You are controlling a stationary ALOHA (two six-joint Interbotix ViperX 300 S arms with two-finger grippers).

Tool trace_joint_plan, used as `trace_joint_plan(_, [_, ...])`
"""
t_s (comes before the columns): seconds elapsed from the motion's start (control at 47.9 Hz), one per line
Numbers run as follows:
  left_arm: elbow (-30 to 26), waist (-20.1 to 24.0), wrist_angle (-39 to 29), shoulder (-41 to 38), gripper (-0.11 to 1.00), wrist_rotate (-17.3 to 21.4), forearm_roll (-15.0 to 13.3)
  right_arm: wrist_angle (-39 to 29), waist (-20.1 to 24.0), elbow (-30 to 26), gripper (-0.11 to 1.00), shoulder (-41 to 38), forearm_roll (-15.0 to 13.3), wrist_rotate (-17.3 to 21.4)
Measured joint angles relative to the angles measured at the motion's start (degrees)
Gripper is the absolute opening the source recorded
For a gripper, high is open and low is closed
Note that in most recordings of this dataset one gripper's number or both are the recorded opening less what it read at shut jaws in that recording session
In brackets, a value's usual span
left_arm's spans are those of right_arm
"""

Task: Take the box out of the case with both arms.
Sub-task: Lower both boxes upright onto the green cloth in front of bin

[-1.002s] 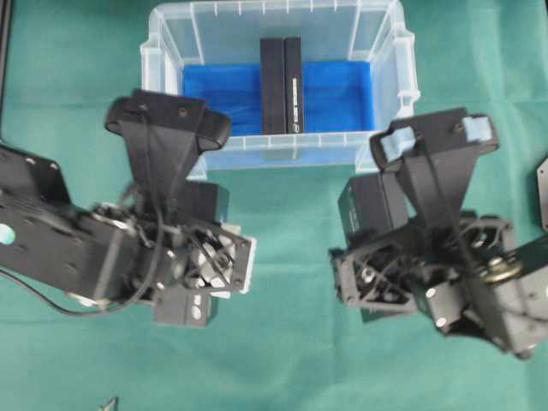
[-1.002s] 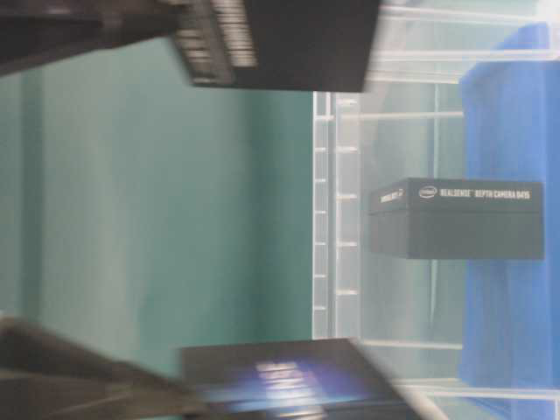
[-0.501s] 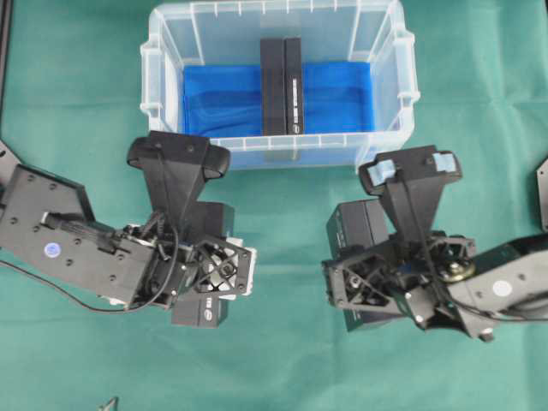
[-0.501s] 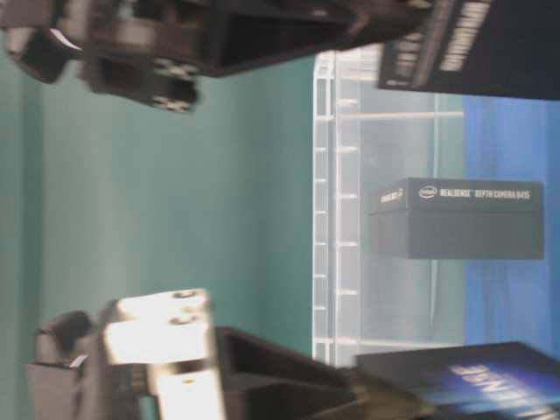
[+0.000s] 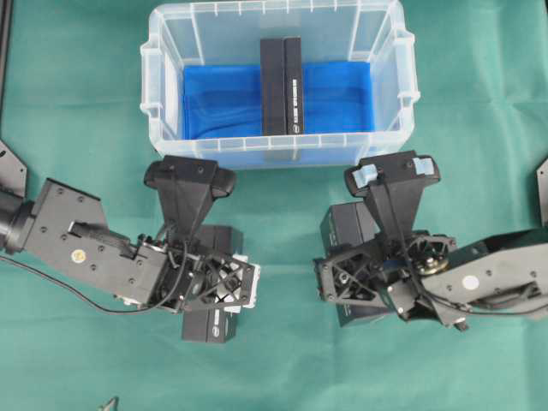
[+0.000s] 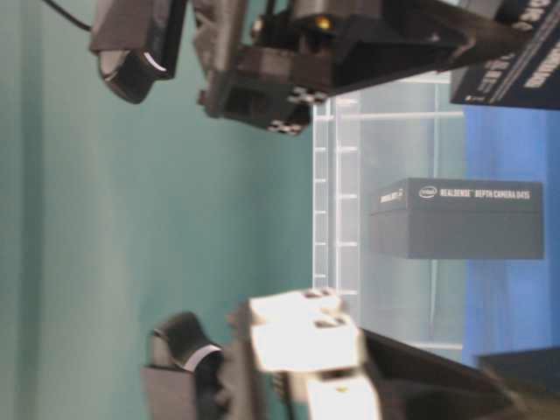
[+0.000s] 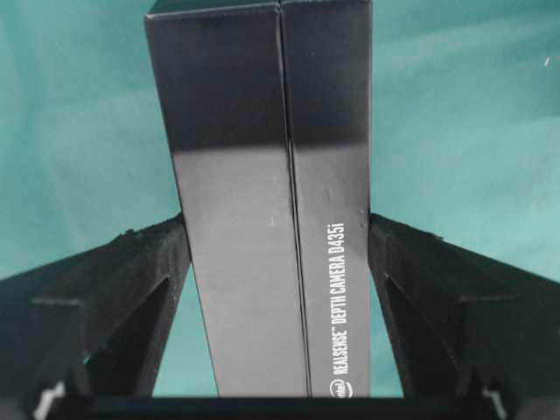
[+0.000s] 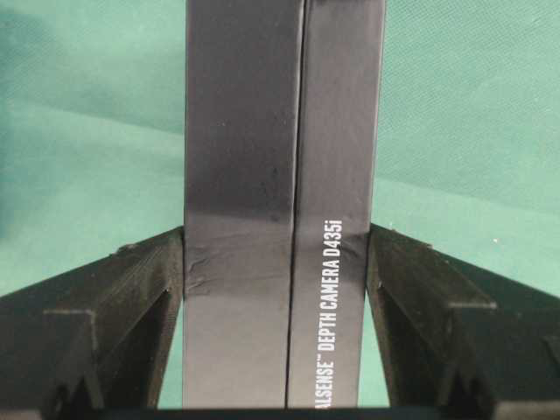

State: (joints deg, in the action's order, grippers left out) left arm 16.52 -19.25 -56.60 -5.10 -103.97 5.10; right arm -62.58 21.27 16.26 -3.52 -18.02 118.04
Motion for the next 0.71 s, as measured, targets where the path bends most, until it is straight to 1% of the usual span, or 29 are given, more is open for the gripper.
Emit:
trace_joint_plan(0.084, [2.46,0.00,3.16,0.00,0.64,0.09,-1.85,1.76,-0.09,0.62,0.65,-0.26,0.09,0.00])
trace_joint_plan(0.188, [4.31,-0.09,5.45,1.23,0.64,0.09,-2.11,4.13,-0.18,1.41,0.65,-0.88,0.18,0.00])
trace_joint_plan(0.313, [4.57,-0.09,5.98,1.41,0.64,0.09,-2.11,5.01,-0.09,2.20,0.65,-1.14,0.26,0.09])
trace_joint_plan(0.334, [4.57,-0.09,6.06,1.41,0.66,0.18,-2.20,4.92,-0.09,2.29,0.66,-1.14,0.18,0.09])
trace_joint_plan(0.355, [4.57,-0.09,6.06,1.41,0.70,0.09,-2.11,4.92,-0.09,2.29,0.68,-1.14,0.18,0.00])
trace_joint_plan(0.418, [4.66,-0.09,6.15,1.41,0.84,0.09,-2.37,4.75,-0.09,2.29,0.82,-1.14,0.26,0.26])
trace_joint_plan(0.438, [4.57,-0.09,6.15,1.41,0.87,0.09,-2.46,4.57,-0.18,2.29,0.88,-1.14,0.18,0.18])
trace_joint_plan(0.48, [4.57,-0.09,6.15,1.41,0.91,0.09,-2.46,4.39,-0.09,2.29,0.93,-1.05,0.18,0.18])
trace_joint_plan(0.522, [4.48,-0.09,6.24,1.41,0.92,0.09,-2.46,4.22,-0.09,2.29,0.95,-1.14,0.18,0.26])
trace_joint_plan(0.71, [4.31,0.26,6.15,1.41,0.91,0.09,-2.46,4.04,-0.09,2.20,0.92,-1.14,0.18,0.26])
